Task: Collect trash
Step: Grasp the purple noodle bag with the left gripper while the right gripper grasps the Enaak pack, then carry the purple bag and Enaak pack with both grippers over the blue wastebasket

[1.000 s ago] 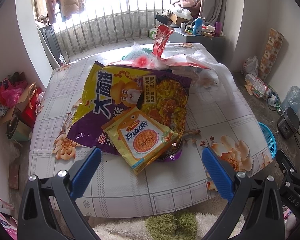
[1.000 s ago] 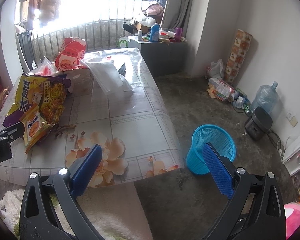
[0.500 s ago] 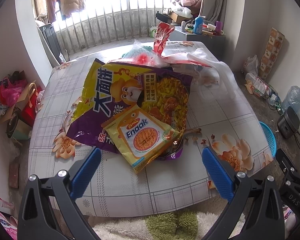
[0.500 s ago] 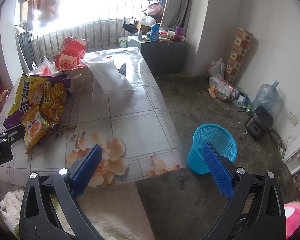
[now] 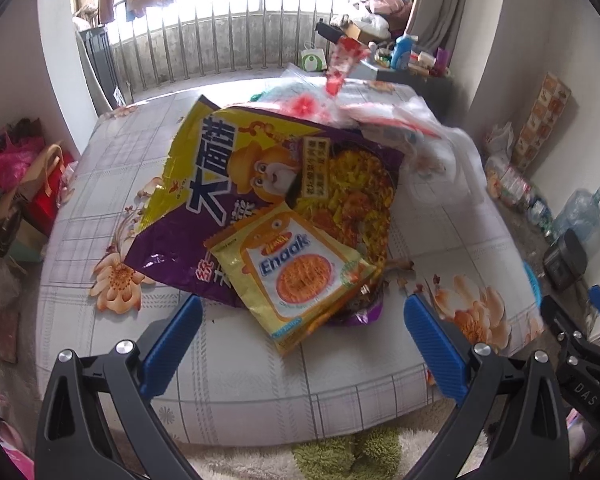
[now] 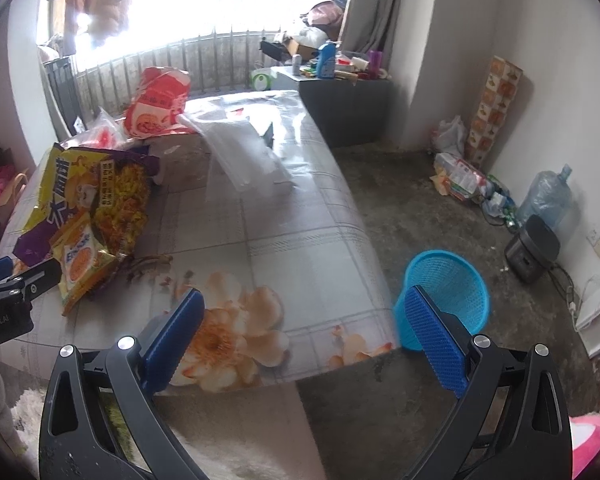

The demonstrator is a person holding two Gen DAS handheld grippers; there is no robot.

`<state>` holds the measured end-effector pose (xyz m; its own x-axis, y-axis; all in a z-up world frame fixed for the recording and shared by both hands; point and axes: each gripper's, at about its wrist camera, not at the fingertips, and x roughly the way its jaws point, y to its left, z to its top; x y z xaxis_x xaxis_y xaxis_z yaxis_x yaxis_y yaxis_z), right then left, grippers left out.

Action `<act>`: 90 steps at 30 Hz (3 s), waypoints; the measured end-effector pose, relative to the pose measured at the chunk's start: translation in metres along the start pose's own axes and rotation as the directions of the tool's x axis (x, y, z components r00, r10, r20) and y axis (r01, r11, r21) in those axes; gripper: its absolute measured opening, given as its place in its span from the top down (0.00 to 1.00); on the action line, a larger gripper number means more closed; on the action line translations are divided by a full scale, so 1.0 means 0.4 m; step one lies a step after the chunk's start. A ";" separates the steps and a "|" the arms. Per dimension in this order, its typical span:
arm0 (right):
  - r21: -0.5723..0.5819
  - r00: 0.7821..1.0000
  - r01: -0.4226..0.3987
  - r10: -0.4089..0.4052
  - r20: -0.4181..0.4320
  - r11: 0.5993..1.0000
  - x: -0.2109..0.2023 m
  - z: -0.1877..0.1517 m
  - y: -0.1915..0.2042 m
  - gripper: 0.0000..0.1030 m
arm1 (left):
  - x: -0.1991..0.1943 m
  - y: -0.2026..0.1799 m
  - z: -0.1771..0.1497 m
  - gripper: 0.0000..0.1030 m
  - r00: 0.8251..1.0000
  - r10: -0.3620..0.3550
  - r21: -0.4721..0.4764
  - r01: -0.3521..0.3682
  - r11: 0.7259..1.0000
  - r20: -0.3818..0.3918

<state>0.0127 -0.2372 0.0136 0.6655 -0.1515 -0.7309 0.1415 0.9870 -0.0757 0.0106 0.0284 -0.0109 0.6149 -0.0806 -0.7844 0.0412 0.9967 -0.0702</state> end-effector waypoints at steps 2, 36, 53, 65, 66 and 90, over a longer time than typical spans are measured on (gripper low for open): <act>-0.023 1.000 -0.018 0.018 0.009 1.000 0.004 0.014 0.028 0.07 | -0.001 0.031 0.008 0.04 0.999 -0.036 -0.021 0.037 0.999 0.036; -0.052 0.912 -0.365 0.346 -0.220 0.929 0.284 0.117 0.310 0.39 | 0.290 0.398 0.215 0.43 0.759 -0.651 -0.194 0.639 0.744 0.005; 0.049 0.878 -0.453 0.455 -0.146 0.890 0.240 0.145 0.166 0.39 | 0.192 0.302 0.092 0.90 0.802 -0.581 -0.083 0.575 0.814 -0.138; 0.309 0.721 -0.562 0.637 -0.272 0.768 0.192 0.058 0.061 0.52 | 0.164 0.235 0.021 0.91 0.869 -0.467 -0.056 0.464 0.884 -0.164; 0.322 0.712 -0.559 0.642 -0.285 0.764 0.177 0.048 0.056 0.56 | 0.168 0.229 0.027 0.91 0.870 -0.464 -0.055 0.461 0.885 -0.165; 0.318 0.626 -0.604 0.682 -0.377 0.731 0.176 -0.024 0.159 0.90 | 0.185 0.174 0.008 0.91 0.890 -0.431 -0.035 0.431 0.902 -0.147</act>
<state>0.0613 -0.1847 -0.0491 0.2369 0.5984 -0.7653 -0.0657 0.7958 0.6019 0.0613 0.0918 -0.0719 0.4140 -0.5033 -0.7584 0.2746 0.8635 -0.4231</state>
